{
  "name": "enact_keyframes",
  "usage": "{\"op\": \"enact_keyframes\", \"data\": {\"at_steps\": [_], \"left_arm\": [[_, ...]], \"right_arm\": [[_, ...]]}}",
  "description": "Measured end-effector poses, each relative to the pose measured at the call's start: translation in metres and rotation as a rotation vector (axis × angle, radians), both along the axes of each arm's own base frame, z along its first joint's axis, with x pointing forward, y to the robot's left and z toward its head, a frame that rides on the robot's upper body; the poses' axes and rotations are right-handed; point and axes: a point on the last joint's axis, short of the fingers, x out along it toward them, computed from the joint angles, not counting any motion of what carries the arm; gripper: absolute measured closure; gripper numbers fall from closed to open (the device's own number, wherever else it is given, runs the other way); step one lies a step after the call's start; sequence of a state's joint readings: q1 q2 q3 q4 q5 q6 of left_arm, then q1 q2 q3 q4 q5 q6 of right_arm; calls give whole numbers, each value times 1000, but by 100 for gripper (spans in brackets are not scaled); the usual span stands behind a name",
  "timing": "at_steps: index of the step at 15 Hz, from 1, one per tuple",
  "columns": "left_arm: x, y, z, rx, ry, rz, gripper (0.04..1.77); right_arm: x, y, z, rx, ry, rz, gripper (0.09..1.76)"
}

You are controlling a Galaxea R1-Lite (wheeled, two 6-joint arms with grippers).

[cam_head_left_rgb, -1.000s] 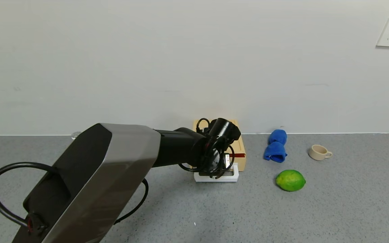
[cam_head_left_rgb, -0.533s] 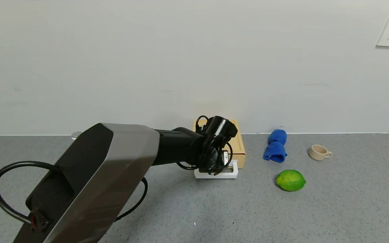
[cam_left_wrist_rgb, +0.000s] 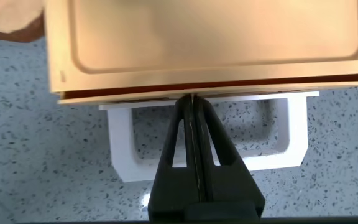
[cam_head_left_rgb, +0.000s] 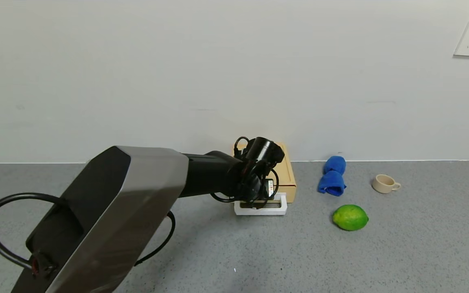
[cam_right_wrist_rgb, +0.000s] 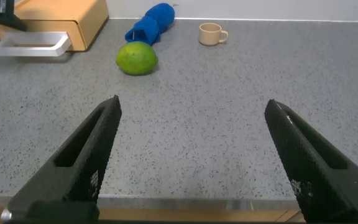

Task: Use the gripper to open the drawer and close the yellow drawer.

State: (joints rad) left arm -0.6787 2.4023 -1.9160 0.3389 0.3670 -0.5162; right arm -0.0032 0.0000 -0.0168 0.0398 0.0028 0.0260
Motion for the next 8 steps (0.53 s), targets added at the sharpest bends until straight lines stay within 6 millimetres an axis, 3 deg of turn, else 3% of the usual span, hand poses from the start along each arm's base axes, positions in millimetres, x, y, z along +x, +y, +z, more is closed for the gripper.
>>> {"op": "enact_keyframes", "data": {"at_steps": [4,8], "left_arm": [[-12,14,41,-21,-44,-6,170],[-42,39,90,40,-21,-38,170]], "right_arm": [[0,0,0,0,0,0,15],[0,0,0,0,0,0,15]]}}
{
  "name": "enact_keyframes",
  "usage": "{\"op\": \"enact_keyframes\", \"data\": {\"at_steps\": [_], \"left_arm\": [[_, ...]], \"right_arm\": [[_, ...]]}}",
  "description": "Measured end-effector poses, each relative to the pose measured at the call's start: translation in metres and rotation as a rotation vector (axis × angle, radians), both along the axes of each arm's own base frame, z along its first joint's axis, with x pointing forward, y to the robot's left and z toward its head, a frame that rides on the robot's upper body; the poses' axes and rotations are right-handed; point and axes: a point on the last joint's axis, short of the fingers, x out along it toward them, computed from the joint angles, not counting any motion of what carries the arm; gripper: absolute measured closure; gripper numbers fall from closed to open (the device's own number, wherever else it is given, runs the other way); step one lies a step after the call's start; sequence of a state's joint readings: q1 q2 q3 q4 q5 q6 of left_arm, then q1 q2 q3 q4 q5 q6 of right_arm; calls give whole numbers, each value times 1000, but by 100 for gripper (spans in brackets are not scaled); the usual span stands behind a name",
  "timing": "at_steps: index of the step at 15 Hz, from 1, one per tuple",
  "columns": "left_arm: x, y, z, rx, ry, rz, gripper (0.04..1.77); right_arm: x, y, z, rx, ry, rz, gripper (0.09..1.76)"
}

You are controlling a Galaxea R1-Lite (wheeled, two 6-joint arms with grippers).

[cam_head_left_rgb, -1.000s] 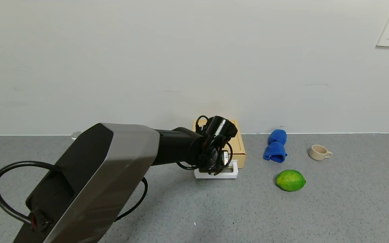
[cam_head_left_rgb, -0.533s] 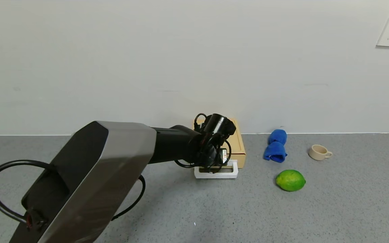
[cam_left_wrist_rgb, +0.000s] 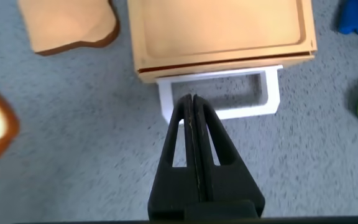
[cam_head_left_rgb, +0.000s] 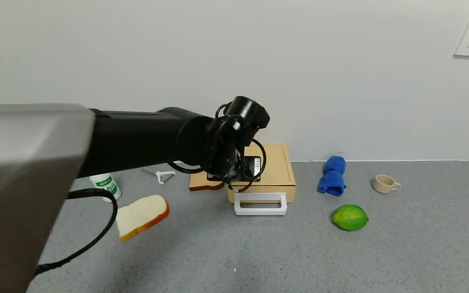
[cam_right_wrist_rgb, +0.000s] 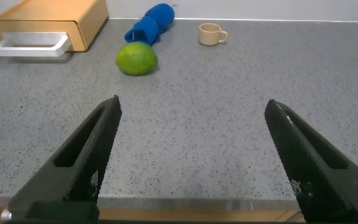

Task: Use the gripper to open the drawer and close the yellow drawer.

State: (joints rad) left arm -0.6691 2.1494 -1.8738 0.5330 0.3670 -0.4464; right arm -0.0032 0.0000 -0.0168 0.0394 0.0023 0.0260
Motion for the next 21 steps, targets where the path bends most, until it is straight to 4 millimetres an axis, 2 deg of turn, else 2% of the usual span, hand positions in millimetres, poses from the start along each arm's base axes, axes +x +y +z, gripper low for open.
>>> {"op": "enact_keyframes", "data": {"at_steps": [4,8,12,16,21], "left_arm": [[-30,29,40,26,-6,-48,170],[-61,67,59,-38,38,-202,170],[-70,109,63,-167,-77,-321,170],[-82,151,56,-244,-194,-405,170],[-98,168,42,-256,-299,-411,170]], "right_arm": [[0,0,0,0,0,0,15],[0,0,0,0,0,0,15],[0,0,0,0,0,0,15],[0,0,0,0,0,0,15],[0,0,0,0,0,0,15]]}}
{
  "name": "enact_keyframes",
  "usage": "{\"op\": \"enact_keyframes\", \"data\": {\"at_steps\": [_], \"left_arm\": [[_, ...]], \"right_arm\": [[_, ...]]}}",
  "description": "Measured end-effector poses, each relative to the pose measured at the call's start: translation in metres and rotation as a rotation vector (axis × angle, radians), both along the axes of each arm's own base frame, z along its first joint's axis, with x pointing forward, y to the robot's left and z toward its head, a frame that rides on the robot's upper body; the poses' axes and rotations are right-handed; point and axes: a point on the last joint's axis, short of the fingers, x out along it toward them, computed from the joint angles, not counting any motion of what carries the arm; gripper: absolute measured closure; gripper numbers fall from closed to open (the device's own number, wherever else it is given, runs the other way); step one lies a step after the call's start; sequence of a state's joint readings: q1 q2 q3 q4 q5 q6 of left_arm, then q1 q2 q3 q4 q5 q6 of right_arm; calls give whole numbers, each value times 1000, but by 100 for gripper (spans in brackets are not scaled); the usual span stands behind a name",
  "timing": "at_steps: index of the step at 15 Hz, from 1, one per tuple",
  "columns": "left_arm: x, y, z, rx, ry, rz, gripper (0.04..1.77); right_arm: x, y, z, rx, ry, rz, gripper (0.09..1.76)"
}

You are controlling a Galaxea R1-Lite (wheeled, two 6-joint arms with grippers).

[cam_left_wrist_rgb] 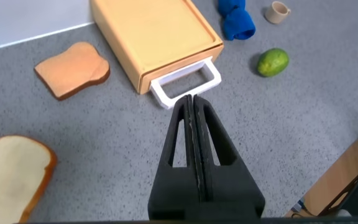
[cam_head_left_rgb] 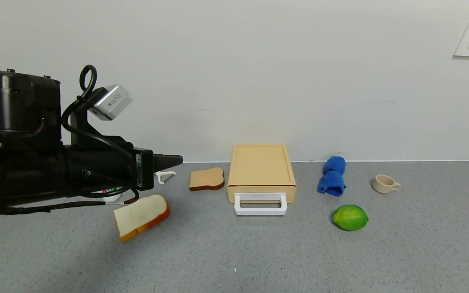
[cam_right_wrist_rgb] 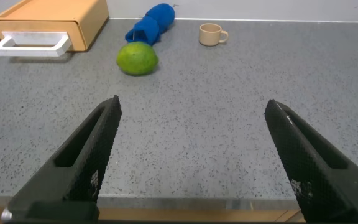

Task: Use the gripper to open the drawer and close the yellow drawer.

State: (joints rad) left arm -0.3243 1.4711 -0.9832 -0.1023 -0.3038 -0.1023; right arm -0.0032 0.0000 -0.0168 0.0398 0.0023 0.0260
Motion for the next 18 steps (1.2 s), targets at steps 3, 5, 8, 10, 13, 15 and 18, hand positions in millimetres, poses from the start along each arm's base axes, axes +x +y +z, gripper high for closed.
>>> {"op": "enact_keyframes", "data": {"at_steps": [3,5,8,10,13,15,18], "left_arm": [[-4,3,-1,5,-2,12,121],[-4,4,-1,6,-2,12,95],[-5,5,-1,5,-5,14,68],[-5,6,0,5,-7,18,55],[-7,8,3,6,-22,28,41],[-11,12,4,19,-40,49,34],[-25,20,6,84,-85,152,26]], "right_arm": [[0,0,0,0,0,0,15],[0,0,0,0,0,0,15],[0,0,0,0,0,0,15],[0,0,0,0,0,0,15],[0,0,0,0,0,0,15],[0,0,0,0,0,0,15],[0,0,0,0,0,0,15]]}}
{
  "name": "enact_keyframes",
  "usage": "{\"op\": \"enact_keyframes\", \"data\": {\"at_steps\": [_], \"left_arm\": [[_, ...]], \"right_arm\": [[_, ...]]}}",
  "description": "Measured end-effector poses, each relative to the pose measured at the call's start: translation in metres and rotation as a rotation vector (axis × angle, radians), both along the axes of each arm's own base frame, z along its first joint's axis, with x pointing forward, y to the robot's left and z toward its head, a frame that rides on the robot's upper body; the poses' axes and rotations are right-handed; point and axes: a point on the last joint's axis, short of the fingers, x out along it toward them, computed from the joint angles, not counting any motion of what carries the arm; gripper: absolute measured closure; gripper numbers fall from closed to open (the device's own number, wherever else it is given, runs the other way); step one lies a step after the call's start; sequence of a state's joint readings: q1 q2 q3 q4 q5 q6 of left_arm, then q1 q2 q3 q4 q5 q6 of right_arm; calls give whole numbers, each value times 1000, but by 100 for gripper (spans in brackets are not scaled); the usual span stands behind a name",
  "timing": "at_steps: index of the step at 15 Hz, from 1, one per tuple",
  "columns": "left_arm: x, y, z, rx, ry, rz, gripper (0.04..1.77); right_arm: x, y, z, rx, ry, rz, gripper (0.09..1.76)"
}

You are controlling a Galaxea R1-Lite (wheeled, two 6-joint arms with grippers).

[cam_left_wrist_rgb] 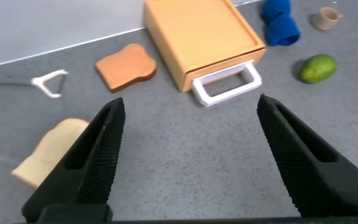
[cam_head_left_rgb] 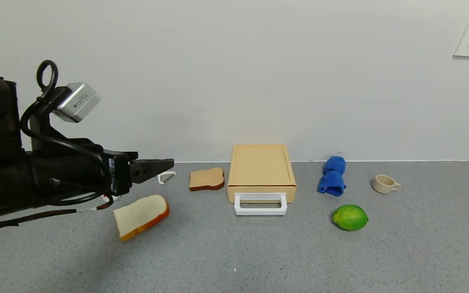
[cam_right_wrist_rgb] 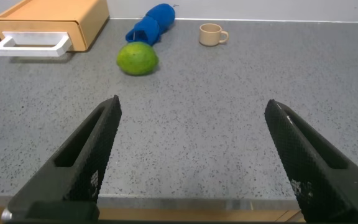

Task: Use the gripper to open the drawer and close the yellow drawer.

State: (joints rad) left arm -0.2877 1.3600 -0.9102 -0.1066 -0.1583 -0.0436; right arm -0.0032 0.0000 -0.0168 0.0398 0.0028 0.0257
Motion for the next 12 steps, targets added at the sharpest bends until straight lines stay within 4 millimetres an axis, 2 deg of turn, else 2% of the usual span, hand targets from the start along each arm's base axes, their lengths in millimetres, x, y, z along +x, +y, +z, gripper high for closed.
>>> {"op": "enact_keyframes", "data": {"at_steps": [3,9,12], "left_arm": [[-27,10,0,40,-44,66,21],[-97,33,9,26,-189,179,15],[-129,46,6,27,-248,266,13]], "right_arm": [[0,0,0,0,0,0,15],[0,0,0,0,0,0,15],[0,0,0,0,0,0,15]]}}
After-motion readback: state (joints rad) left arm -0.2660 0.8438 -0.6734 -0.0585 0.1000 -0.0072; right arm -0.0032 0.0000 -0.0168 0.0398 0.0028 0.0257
